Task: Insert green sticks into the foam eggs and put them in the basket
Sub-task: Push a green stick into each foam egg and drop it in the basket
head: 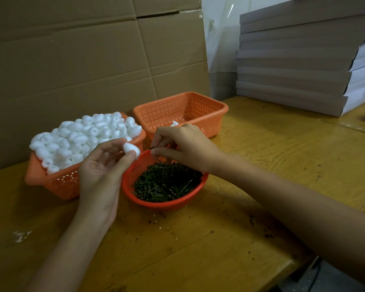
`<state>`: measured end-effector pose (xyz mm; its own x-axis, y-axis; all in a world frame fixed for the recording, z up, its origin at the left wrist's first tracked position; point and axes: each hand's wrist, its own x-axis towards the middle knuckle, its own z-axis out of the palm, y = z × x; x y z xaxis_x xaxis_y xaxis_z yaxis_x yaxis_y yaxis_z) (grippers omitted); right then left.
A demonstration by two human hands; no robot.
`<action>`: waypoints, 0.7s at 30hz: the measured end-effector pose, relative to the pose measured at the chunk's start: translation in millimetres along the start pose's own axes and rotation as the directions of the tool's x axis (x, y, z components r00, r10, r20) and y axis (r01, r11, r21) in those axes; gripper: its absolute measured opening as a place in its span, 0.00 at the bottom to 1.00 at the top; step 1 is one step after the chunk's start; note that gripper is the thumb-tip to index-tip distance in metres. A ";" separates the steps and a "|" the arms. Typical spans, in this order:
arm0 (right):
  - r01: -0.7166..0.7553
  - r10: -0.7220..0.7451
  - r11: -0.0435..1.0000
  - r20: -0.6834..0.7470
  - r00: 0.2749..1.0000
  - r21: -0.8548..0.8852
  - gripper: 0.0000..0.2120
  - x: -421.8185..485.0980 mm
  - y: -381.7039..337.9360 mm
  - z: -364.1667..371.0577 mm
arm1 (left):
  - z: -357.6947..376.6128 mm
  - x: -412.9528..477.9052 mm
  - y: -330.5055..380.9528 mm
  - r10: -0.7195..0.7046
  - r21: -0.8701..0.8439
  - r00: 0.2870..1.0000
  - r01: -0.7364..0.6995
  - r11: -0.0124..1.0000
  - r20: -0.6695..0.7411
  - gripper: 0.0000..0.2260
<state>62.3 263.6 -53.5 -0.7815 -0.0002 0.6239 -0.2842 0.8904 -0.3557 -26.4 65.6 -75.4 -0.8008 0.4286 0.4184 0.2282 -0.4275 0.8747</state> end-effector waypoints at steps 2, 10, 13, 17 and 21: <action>0.017 -0.016 1.000 -0.017 1.000 0.014 0.07 -0.4 -1.4 0.3 | 0.8 -0.5 0.7 -0.003 -0.013 1.000 0.003 1.000 -0.002 0.12; 0.067 -0.061 0.994 -0.072 0.996 0.085 0.07 -0.3 -5.4 -4.1 | 0.7 -1.8 0.6 -0.017 -0.064 1.000 0.016 0.998 -0.018 0.07; 0.073 -0.067 0.993 -0.062 0.996 0.096 0.06 -1.2 -6.1 -3.8 | -0.2 -1.1 0.3 -0.025 -0.079 0.999 0.022 0.997 -0.034 0.07; 0.087 -0.084 0.991 -0.032 0.996 0.104 0.06 -0.6 -7.6 -2.7 | -0.8 -0.7 -0.2 -0.029 -0.079 0.999 0.026 0.997 -0.032 0.07; 0.089 -0.087 0.987 -0.020 0.996 0.137 0.07 -0.9 -7.5 -3.2 | -2.1 0.2 -0.4 -0.018 -0.070 1.000 0.017 0.997 -0.020 0.08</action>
<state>66.9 258.5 -49.2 -0.7424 -0.0683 0.6665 -0.4262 0.8157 -0.3911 -27.8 64.2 -76.2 -0.8157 0.4204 0.3973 0.1755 -0.4746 0.8625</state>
